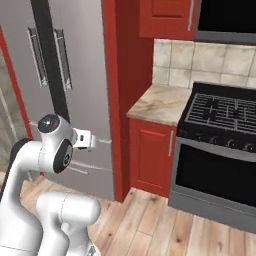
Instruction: Place the large bottle from the dining counter next to the other large bottle outside the sink, and place the small bottle from the dining counter next to the other small bottle inside the sink.
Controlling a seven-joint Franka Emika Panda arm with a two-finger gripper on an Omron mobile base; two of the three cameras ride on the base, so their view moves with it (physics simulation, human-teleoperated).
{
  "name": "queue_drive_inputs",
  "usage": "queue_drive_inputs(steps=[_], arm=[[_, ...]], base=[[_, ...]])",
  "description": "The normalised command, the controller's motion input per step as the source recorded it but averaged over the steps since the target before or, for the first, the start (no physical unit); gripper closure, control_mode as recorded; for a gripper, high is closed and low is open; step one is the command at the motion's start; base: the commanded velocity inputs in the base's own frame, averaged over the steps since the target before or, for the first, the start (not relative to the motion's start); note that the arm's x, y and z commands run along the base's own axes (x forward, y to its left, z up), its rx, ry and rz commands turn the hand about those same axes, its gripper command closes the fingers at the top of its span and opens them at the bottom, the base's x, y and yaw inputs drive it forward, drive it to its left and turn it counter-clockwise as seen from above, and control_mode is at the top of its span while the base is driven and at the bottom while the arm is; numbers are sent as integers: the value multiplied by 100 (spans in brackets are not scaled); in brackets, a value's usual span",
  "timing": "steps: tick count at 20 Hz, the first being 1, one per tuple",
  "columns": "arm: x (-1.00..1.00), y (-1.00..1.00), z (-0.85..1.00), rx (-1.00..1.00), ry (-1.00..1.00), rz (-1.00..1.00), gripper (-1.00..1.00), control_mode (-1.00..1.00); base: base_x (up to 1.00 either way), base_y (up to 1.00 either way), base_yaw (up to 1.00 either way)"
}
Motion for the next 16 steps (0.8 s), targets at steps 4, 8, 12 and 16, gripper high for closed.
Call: queue_drive_inputs(steps=[4, 8, 12, 16], arm=[[0, 0, 0, 0, 0, 0, -100, 100], [0, 0, 0, 0, 0, 0, -100, 100], [0, 0, 0, 0, 0, 0, -100, 100], [0, 0, 0, 0, 0, 0, -100, 100]], base=[[0, 66, 64], [0, 67, 63], [0, 67, 61], [16, 67, 56]])
